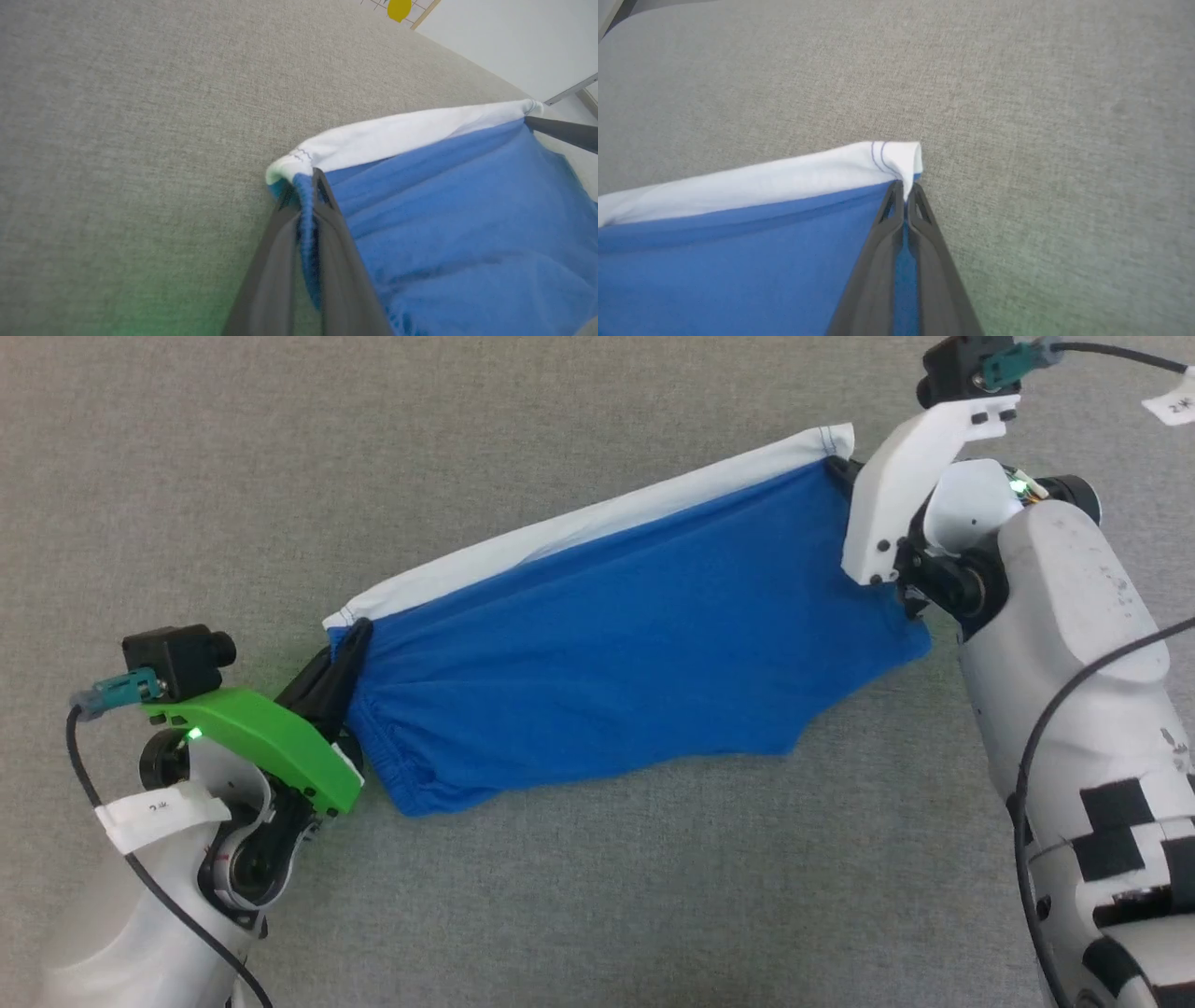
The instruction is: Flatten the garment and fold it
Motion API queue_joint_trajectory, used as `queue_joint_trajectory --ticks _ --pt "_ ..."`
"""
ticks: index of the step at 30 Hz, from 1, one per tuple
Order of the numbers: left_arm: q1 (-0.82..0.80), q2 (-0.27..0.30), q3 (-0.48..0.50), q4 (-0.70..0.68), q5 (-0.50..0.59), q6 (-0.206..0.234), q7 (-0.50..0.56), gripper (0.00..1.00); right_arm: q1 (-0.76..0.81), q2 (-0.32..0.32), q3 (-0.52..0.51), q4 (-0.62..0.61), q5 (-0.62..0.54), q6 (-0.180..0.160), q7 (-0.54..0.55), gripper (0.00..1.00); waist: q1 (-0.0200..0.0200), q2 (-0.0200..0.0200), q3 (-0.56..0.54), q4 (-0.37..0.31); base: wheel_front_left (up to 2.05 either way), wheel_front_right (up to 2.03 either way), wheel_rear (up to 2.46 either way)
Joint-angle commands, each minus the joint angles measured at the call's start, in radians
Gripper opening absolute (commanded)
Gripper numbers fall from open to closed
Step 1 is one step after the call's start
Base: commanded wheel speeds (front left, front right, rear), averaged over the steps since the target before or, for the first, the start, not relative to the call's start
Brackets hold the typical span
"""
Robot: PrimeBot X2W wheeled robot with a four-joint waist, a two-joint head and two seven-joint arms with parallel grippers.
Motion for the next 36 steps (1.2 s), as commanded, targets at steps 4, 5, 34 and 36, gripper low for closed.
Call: queue_joint_trajectory --ticks 4,5,34,36 --pt "-0.023 -0.007 -0.007 0.028 -0.012 -0.01 0.01 1.0 -0.045 -0.002 0.025 0.088 0.033 -0.002 -0.035 1.0 -0.0001 0.0 -0.009 0.003 0.0 0.0 0.0" --pt "-0.023 -0.008 -0.009 0.033 -0.011 -0.01 0.01 1.0 -0.051 -0.002 0.033 0.105 0.045 -0.002 -0.052 1.0 -0.0001 0.0 -0.019 0.002 0.0 0.0 0.0" --pt "0.437 -0.188 0.38 -0.332 0.667 0.07 -0.231 1.0 0.317 -0.002 0.045 -0.23 -0.239 -0.002 0.189 1.0 -0.0001 0.0 -0.255 -0.033 0.0 0.0 0.0" --pt "0.426 -0.213 0.398 -0.327 0.671 0.039 -0.231 1.0 0.301 -0.002 0.055 -0.247 -0.274 -0.002 0.275 1.0 -0.0001 0.0 -0.235 -0.016 0.0 0.0 0.0"
